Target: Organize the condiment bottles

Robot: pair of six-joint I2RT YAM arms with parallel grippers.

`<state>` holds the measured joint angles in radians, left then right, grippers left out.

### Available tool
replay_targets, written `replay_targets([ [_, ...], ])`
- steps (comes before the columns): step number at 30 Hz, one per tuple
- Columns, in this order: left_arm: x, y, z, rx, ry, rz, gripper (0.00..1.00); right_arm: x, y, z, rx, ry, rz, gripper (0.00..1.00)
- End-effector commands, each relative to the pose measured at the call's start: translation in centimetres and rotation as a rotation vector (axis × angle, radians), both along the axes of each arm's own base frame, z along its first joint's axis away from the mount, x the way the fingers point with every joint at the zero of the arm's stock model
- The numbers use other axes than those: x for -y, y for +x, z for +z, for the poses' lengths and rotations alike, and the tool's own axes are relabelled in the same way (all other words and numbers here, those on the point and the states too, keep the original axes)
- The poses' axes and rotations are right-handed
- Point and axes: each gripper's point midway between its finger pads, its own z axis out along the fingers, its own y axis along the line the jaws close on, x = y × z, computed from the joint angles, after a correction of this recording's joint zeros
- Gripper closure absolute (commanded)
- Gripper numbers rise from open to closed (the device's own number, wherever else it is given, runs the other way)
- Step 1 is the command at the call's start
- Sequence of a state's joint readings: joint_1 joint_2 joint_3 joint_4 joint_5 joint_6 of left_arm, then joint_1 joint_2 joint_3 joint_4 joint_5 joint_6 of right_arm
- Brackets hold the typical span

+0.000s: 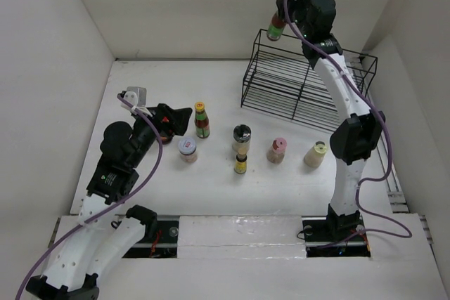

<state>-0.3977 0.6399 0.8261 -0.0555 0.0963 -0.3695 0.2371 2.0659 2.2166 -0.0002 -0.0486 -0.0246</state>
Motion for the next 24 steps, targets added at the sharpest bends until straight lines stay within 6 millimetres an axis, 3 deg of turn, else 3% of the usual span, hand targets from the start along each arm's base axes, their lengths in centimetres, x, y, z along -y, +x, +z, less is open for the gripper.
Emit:
replay_targets([
  [1, 0.2, 0.0, 1.0, 0.035, -0.03, -0.006, 0.22, 0.0, -4.1, 8.8, 0.222, 0.047, 0.029, 0.93],
  [2, 0.2, 0.0, 1.0, 0.035, -0.03, -0.006, 0.22, 0.0, -4.1, 8.8, 0.222, 0.046, 0.029, 0.93],
  [8, 0.3, -0.1, 1.0, 0.035, -0.03, -0.015, 0.22, -0.9, -2.4, 3.8, 0.131, 0.005, 0.034, 0.93],
  [11, 0.3, -0.1, 1.0, 0.035, -0.03, -0.015, 0.22, -1.5, -2.2, 2.4, 0.101, -0.001, 0.044, 0.93],
  [14, 0.4, 0.1, 0.8, 0.026, -0.026, -0.015, 0.22, -1.6, -2.1, 1.7, 0.089, -0.004, 0.044, 0.93],
  [20, 0.4, 0.1, 0.8, 0.026, -0.026, -0.015, 0.22, -2.0, -1.1, -1.9, 0.01, -0.026, 0.057, 0.92],
  [24, 0.5, 0.3, 0.5, 0.018, -0.023, -0.015, 0.22, -3.0, -1.0, -2.3, -0.015, -0.012, 0.106, 0.9],
])
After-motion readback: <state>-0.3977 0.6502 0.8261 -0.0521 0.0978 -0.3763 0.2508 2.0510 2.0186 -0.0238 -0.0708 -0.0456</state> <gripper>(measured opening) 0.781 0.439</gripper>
